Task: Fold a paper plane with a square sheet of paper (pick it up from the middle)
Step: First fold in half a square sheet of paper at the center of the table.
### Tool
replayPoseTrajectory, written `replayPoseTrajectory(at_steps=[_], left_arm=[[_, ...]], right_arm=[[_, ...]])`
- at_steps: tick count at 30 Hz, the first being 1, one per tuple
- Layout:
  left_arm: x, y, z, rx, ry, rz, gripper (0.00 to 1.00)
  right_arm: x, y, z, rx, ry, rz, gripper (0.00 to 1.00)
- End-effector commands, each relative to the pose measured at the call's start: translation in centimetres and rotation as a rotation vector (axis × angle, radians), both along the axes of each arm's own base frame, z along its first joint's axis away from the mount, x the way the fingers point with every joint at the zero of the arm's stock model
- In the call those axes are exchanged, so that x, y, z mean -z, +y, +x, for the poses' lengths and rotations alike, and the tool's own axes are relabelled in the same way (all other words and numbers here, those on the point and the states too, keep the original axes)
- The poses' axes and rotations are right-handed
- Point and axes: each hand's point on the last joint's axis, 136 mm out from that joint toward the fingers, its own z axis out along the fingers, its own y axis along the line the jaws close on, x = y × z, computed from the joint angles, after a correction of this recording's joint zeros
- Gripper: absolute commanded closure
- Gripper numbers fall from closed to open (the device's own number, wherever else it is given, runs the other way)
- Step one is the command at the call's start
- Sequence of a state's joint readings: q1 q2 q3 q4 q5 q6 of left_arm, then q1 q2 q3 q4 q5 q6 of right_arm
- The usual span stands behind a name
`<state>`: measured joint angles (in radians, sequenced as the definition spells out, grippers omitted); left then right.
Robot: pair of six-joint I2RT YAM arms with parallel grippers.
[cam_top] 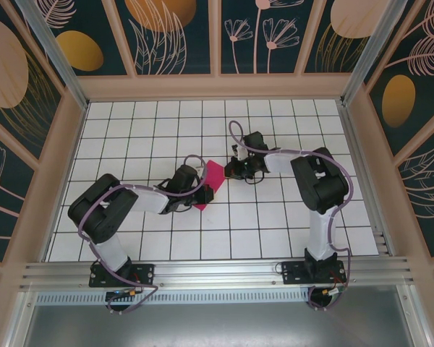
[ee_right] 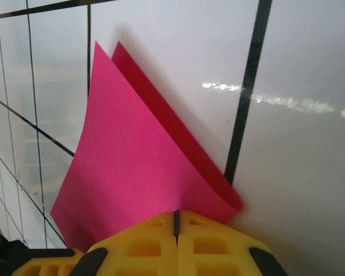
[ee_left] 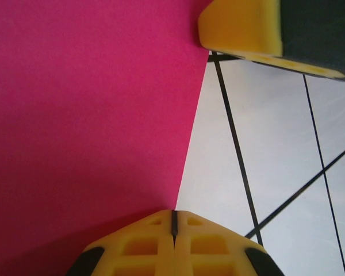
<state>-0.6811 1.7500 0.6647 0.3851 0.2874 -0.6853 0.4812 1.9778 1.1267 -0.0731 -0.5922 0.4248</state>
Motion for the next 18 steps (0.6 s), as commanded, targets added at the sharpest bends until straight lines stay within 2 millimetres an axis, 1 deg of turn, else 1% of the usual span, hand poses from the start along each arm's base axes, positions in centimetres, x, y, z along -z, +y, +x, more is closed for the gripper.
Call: replayPoseTrajectory(at_steps=[1,3,7,10,14,18], left_arm=[[2.4,1.2,-0.8,-0.013,0.067,0.099,1.00],[2.7,1.3,-0.9,-0.017,0.078,0.109,1.00],[3.0,1.5,-0.9,-0.027,0.089,0.115,1.00],[3.2,1.6,-0.9,-0.030,0.097,0.125,1.00],[3.5,1.8,-1.1,-0.037,0.112,0.137,1.00],[3.8,2.6,-1.2,-0.066,0.136,0.181,1.00]], right_arm=[[-3.1,1.0,0.3,0.014,-0.082,0.050,1.00],[-3.2,1.2,0.0,0.013,-0.087,0.052,1.00],[-1.2,1.6,-1.2,-0.011,-0.038,0.013,1.00],[-0.1,1.6,-1.5,-0.015,-0.017,-0.010,1.00],[0.7,1.4,-0.9,-0.013,-0.016,-0.049,1.00],[1.5,0.2,0.4,0.025,-0.012,-0.096,1.00]])
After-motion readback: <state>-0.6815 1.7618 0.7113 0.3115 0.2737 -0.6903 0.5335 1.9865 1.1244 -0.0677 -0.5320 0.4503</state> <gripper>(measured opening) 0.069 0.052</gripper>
